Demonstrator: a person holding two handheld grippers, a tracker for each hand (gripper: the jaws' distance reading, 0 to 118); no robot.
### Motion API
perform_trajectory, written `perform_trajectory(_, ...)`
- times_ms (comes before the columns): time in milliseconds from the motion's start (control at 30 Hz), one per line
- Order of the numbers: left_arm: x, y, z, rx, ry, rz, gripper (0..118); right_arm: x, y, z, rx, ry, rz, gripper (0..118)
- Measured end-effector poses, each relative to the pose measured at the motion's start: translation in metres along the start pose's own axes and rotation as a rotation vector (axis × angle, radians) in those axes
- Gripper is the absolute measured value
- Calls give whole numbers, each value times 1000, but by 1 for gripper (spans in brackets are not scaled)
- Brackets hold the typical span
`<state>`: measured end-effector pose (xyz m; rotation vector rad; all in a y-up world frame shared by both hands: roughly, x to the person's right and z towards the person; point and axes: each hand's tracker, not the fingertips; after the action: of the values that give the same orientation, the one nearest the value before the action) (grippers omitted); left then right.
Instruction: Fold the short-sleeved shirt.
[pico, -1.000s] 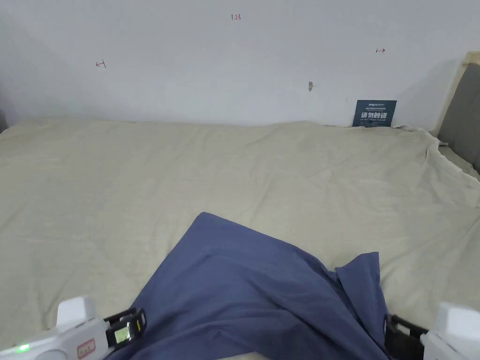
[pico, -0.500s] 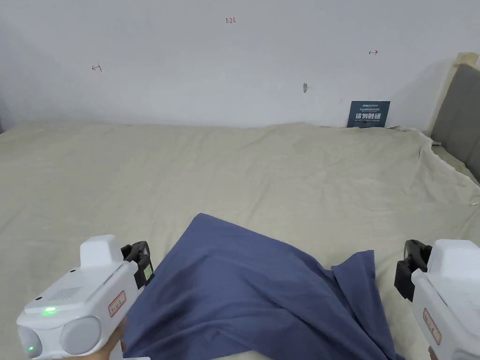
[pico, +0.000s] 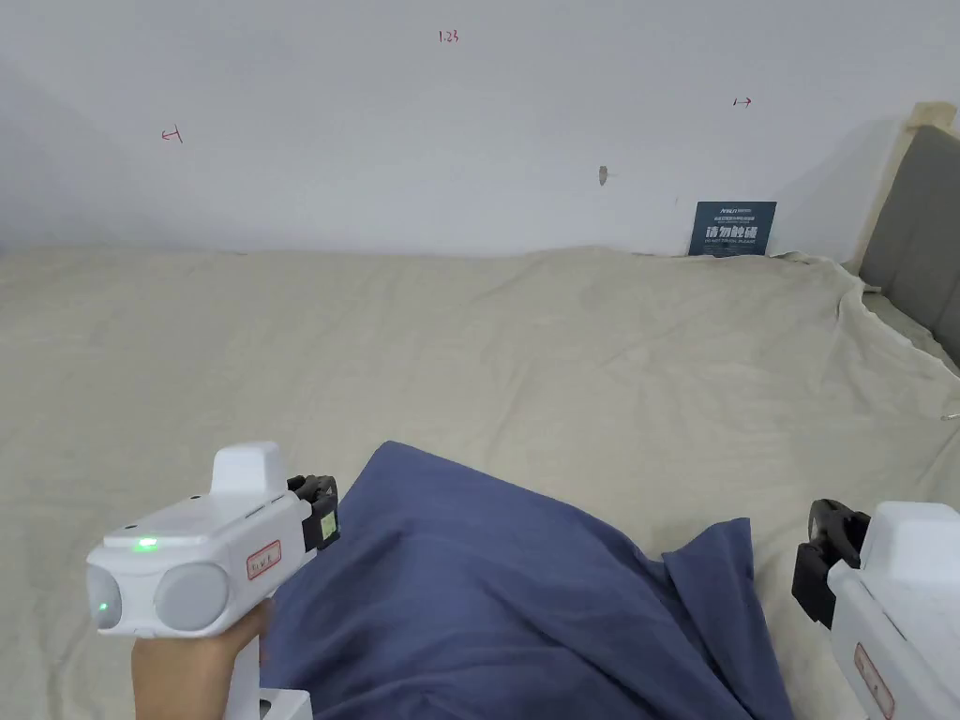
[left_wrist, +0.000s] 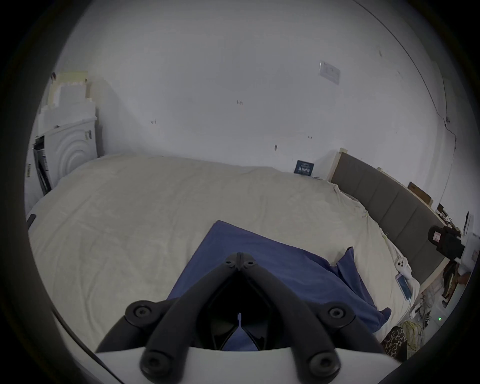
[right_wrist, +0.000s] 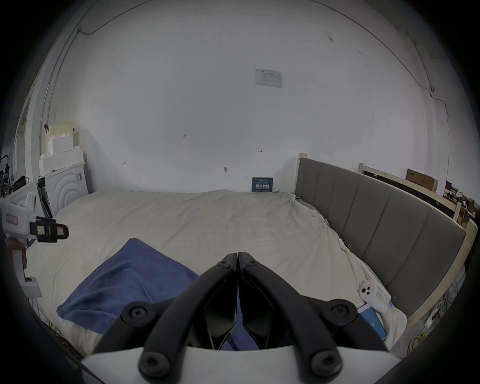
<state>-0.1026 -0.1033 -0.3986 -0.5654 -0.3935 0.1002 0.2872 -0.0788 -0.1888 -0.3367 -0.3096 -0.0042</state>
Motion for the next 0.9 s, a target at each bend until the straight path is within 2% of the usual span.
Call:
perform_trajectory(233, -13, 41, -117, -171, -20, -2, 0, 2, -3, -50, -49, -18, -14, 0)
perform_trajectory(300, -16, 51, -154, -190, -13, 1, 11, 2, -4, -66, -67, -25, -18, 0)
perform_trajectory(333, -19, 54, -175, -227, -8, -7, 29, 2, -6, -75, -77, -27, -20, 0)
perform_trajectory(433, -23, 60, -229, -335, 50, -22, 96, 3, -11, -97, -101, -34, -21, 0)
perform_trajectory(467, -24, 60, -247, -364, 71, -34, 102, 4, -13, -104, -112, -35, -21, 0)
perform_trajectory(667, -34, 42, -327, -454, 145, -64, 100, 6, -29, -134, -170, -51, -14, 0)
perform_trajectory(700, -35, 38, -337, -460, 149, -64, 96, 7, -32, -138, -180, -54, -20, 0)
perform_trajectory(767, -35, 27, -347, -482, 153, -69, 77, 8, -36, -143, -196, -61, -27, 0)
perform_trajectory(833, -32, 15, -355, -533, 166, -116, 75, 11, -42, -146, -211, -71, -36, 0)
perform_trajectory(867, -29, 15, -349, -472, 174, -149, 70, 12, -44, -148, -221, -69, -42, 0)
perform_trajectory(900, -25, 17, -347, -473, 175, -171, 57, 12, -46, -148, -230, -67, -46, 0)
